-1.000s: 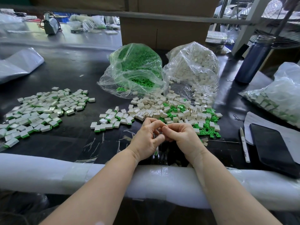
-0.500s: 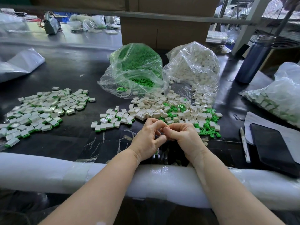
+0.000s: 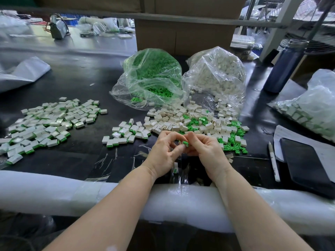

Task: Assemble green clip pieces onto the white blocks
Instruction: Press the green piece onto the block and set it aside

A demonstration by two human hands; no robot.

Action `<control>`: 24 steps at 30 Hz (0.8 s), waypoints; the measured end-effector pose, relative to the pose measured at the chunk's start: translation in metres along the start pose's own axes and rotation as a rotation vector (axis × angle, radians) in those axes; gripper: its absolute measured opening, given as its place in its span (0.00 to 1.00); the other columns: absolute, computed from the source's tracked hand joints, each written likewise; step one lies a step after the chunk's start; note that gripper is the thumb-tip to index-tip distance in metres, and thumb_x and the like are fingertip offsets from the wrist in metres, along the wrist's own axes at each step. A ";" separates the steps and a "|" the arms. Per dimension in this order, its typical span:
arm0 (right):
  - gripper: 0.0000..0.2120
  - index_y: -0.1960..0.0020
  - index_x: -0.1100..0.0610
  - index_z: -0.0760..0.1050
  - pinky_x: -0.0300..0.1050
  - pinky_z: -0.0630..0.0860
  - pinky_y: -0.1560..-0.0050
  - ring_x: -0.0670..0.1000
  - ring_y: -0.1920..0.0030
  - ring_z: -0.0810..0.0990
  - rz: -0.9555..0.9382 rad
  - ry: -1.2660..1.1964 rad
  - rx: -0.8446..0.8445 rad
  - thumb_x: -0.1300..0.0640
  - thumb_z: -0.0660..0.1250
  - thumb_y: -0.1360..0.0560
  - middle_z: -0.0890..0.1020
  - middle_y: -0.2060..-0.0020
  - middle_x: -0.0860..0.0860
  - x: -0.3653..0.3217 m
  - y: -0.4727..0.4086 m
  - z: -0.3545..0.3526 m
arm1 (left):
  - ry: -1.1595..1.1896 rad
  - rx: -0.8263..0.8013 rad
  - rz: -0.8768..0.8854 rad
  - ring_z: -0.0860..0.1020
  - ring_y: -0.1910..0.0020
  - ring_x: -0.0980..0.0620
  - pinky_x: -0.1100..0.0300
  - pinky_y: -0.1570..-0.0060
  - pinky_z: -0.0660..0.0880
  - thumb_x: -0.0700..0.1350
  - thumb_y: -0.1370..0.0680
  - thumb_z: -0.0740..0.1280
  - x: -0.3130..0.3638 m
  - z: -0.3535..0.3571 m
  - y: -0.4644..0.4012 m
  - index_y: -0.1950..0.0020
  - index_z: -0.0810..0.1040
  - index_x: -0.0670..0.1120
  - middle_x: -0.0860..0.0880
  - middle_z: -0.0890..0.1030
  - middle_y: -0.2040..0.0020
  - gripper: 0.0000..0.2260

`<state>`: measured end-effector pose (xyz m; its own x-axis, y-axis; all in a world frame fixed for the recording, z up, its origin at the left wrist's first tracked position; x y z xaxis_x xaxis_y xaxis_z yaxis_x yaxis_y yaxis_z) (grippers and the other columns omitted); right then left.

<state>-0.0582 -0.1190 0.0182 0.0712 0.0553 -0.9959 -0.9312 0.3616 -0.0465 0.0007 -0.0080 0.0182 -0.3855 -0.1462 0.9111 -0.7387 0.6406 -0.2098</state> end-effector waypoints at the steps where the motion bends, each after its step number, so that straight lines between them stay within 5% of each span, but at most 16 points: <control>1: 0.09 0.58 0.56 0.82 0.38 0.79 0.65 0.48 0.66 0.82 0.000 -0.023 0.030 0.56 0.64 0.24 0.84 0.66 0.51 0.000 -0.001 -0.002 | -0.003 0.014 -0.002 0.72 0.57 0.55 0.72 0.54 0.71 0.40 0.23 0.65 0.000 0.000 0.000 0.54 0.75 0.52 0.50 0.69 0.49 0.07; 6: 0.03 0.57 0.58 0.80 0.36 0.77 0.67 0.45 0.67 0.81 -0.040 0.033 0.105 0.64 0.68 0.26 0.83 0.68 0.49 0.001 0.000 -0.008 | -0.004 0.017 -0.052 0.77 0.54 0.45 0.56 0.49 0.76 0.41 0.23 0.65 -0.003 0.000 -0.002 0.52 0.75 0.51 0.46 0.77 0.52 0.04; 16: 0.05 0.60 0.56 0.78 0.48 0.79 0.57 0.52 0.62 0.79 -0.126 0.359 0.140 0.64 0.69 0.27 0.81 0.64 0.53 -0.003 -0.001 -0.006 | -0.036 0.002 -0.054 0.76 0.56 0.53 0.61 0.50 0.74 0.42 0.23 0.66 -0.002 0.002 -0.001 0.50 0.78 0.45 0.49 0.79 0.56 0.04; 24: 0.02 0.58 0.57 0.78 0.34 0.74 0.58 0.45 0.61 0.77 -0.176 0.467 0.210 0.60 0.69 0.27 0.80 0.63 0.50 -0.005 0.000 -0.009 | -0.080 0.136 -0.091 0.78 0.57 0.53 0.66 0.52 0.75 0.42 0.25 0.68 -0.006 -0.004 -0.002 0.50 0.80 0.44 0.50 0.80 0.57 0.05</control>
<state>-0.0615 -0.1277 0.0221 0.0087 -0.4247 -0.9053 -0.8246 0.5090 -0.2467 0.0065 -0.0055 0.0149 -0.3521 -0.2615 0.8987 -0.8385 0.5147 -0.1788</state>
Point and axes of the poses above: each hand's wrist, its own y-axis away from the middle knuckle, its own z-axis out of the palm, x = y × z, the point moved 4 cm from there along -y, towards the middle knuckle
